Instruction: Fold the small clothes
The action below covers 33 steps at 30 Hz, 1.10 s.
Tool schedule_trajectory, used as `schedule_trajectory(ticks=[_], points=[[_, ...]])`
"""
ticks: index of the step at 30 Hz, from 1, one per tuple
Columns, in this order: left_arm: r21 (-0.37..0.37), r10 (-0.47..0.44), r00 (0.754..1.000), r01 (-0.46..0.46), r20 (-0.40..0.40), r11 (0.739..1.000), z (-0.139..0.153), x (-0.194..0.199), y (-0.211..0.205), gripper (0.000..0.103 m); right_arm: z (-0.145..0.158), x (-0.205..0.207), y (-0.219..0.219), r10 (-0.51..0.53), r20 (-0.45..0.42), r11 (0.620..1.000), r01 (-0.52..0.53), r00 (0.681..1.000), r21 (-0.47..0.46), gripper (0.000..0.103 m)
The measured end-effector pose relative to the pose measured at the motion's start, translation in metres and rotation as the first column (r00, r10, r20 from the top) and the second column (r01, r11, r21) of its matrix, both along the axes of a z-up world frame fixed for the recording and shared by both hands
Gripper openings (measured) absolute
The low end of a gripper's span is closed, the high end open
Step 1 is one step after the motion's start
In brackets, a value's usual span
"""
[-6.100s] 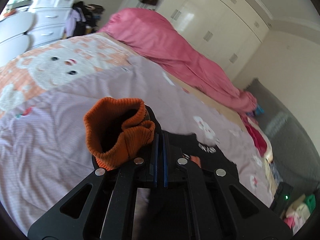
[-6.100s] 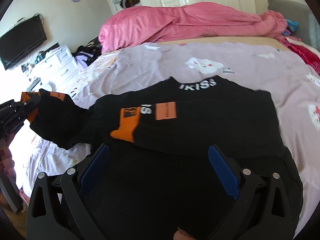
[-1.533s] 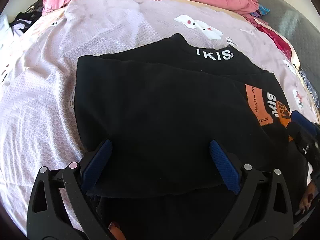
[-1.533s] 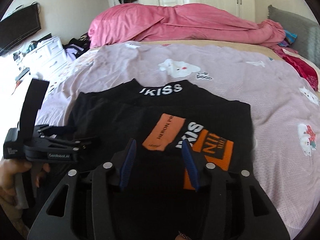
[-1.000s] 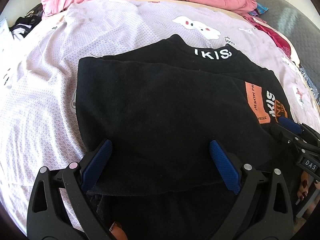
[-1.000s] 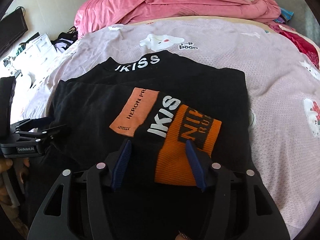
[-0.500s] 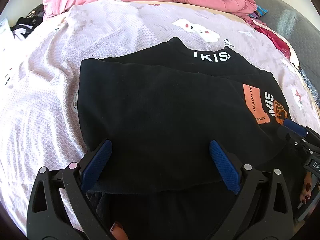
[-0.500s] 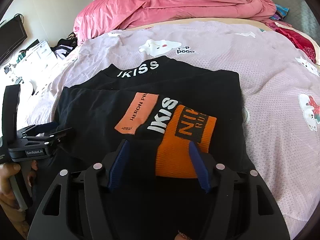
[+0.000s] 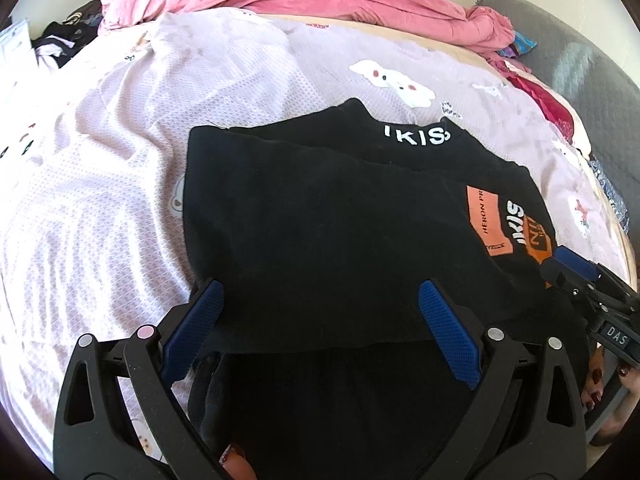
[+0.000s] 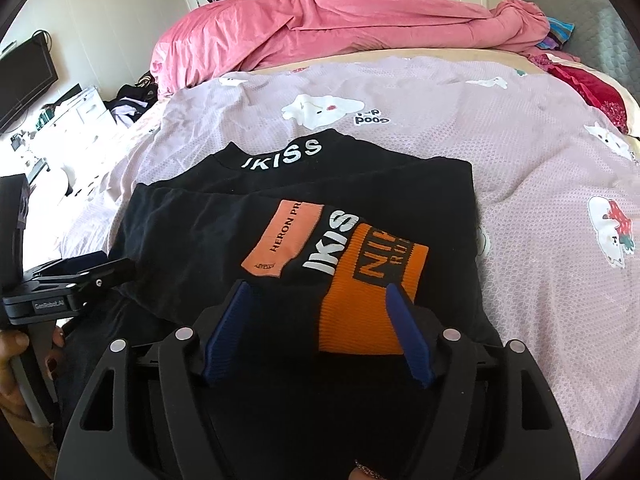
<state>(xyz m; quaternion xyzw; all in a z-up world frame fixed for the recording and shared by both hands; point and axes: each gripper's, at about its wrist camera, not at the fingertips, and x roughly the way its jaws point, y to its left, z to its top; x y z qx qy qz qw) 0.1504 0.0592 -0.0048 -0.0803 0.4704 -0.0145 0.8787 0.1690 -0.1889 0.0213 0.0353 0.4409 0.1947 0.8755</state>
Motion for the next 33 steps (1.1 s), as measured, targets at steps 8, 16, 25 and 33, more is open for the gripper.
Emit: schedule_trajectory(ticks=[8, 16, 25, 33], points=[[-0.011, 0.033, 0.999, -0.032, 0.026, 0.999, 0.012, -0.012, 0.008, 0.094, 0.009, -0.008, 0.002, -0.001, 0.027, 1.0, 0.001, 1.0, 0.007, 0.088], [0.086, 0.051, 0.997, -0.056, 0.057, 0.995, 0.022, -0.019, 0.007, 0.094, 0.017, -0.012, 0.003, 0.002, 0.043, 1.0, -0.003, 0.999, 0.03, 0.093], [0.06, 0.08, 0.993, -0.086, 0.092, 0.995, 0.035, -0.03, 0.019, 0.094, 0.025, -0.019, 0.003, 0.0, 0.064, 0.999, -0.003, 0.998, 0.037, 0.093], [0.073, 0.108, 0.986, -0.118, 0.126, 0.99, 0.045, -0.047, 0.027, 0.094, 0.037, -0.03, 0.007, 0.003, 0.104, 0.999, -0.007, 0.995, 0.032, 0.093]])
